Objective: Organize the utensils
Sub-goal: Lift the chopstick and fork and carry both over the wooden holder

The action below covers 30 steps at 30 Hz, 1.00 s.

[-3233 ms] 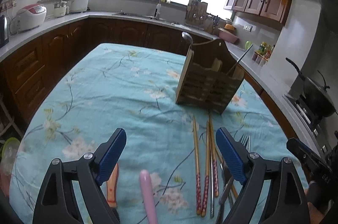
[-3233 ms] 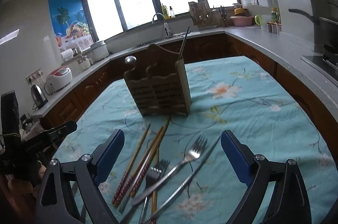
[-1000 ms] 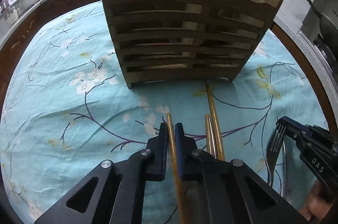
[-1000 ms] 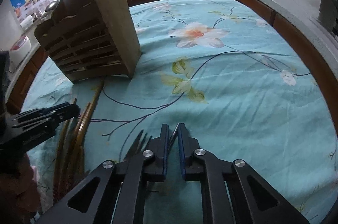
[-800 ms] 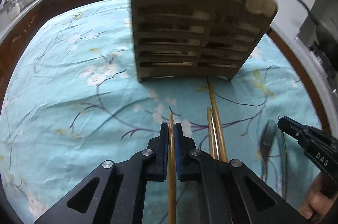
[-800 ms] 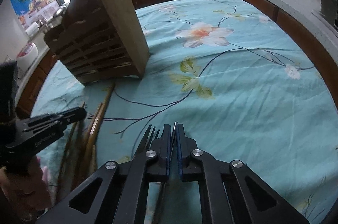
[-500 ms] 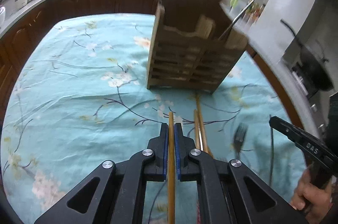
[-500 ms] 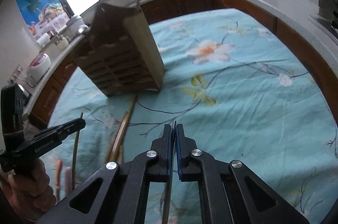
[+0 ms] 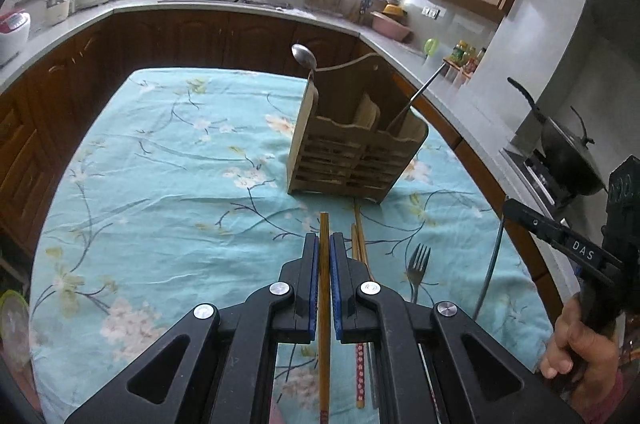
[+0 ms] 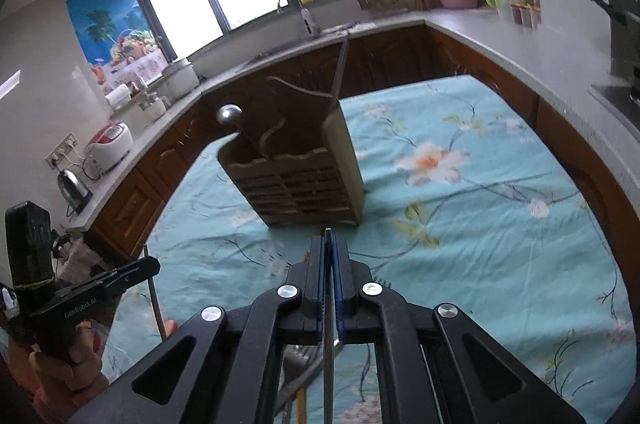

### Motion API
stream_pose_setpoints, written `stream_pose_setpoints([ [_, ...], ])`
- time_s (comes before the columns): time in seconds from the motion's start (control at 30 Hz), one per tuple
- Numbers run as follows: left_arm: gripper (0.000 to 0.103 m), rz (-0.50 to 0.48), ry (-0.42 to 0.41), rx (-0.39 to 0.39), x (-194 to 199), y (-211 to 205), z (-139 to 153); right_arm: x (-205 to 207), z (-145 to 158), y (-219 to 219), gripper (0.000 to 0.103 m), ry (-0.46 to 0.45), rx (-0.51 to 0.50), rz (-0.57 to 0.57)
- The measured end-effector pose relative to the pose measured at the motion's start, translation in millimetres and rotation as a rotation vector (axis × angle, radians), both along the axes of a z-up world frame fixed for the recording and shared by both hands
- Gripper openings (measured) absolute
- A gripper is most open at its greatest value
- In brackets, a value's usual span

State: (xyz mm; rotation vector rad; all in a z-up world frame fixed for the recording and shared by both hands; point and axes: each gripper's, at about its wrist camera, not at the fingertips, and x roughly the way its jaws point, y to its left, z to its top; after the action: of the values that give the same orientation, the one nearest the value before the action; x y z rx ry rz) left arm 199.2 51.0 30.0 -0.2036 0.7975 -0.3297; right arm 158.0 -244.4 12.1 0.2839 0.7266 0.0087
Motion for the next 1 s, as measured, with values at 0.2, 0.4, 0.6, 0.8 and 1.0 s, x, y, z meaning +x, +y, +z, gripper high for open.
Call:
stream_pose_setpoints([
  [0.2,0.004,0.01,-0.027,-0.009,-18.7,11.0,15.5,-6.6,14.9,5.8,0.003,-0.04,-0.002,0.009],
  [0.4,0.004,0.036,-0.073,-0.028,-31.4,22.1,31.8,-11.9,26.5,9.6,0.003,-0.08,-0.001,0.011],
  [0.6,0.004,0.069,-0.121,-0.063,-39.0,32.3,42.7,-14.6,37.9,10.0,0.003,-0.13,-0.003,0.005],
  [0.8,0.004,0.091,-0.159,-0.085,-39.1,36.2,50.6,-13.5,46.6,11.5,0.003,-0.172,-0.006,0.001],
  [1.0,0.004,0.1,-0.174,-0.1,-29.2,36.5,54.6,-9.8,54.5,10.0,0.003,-0.2,-0.004,0.003],
])
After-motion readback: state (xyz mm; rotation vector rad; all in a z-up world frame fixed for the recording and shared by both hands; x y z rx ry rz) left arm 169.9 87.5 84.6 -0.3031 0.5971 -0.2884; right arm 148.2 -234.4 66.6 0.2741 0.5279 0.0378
